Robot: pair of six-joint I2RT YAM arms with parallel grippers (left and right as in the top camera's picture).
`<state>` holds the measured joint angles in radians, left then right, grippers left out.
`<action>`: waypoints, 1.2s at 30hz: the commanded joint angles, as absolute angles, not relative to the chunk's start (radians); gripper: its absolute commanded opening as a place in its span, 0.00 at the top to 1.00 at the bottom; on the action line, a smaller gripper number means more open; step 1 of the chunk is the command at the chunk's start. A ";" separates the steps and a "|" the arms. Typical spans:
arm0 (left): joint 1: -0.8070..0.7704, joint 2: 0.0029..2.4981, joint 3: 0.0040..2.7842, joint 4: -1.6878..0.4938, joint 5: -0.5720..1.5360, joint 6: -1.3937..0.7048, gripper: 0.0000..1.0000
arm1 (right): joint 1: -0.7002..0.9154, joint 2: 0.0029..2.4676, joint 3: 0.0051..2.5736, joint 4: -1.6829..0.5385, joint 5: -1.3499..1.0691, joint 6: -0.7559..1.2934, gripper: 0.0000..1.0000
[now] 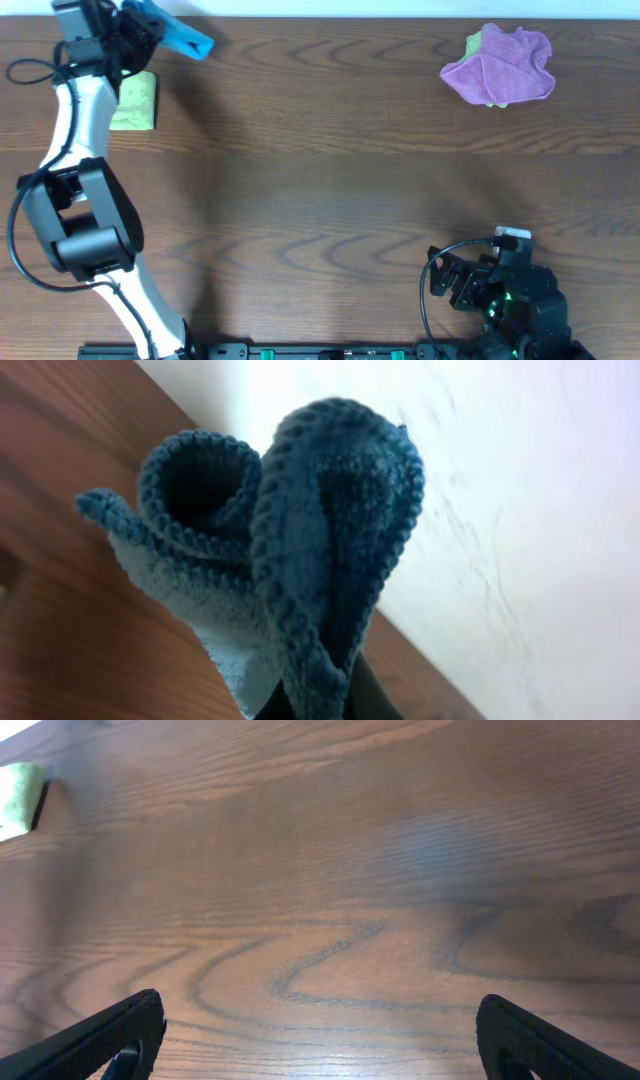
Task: Fold the cloth
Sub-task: 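Carry the blue cloth with the left gripper to the green cloth, then lower the blue cloth onto the green cloth and open the left gripper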
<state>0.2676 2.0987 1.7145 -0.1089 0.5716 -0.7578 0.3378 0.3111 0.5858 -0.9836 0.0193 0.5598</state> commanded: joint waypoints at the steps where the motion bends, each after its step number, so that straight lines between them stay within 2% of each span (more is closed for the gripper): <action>1: 0.308 2.113 1.740 -0.122 0.569 -0.739 0.94 | 0.327 0.305 0.582 -0.985 0.030 0.572 0.01; 9: 0.355 2.114 1.739 -0.170 0.569 -0.717 0.94 | 0.327 0.305 0.582 -0.985 0.030 0.572 0.01; 36: 0.366 2.196 1.739 -0.230 0.486 -0.649 0.94 | 0.327 0.305 0.582 -0.985 0.030 0.572 0.01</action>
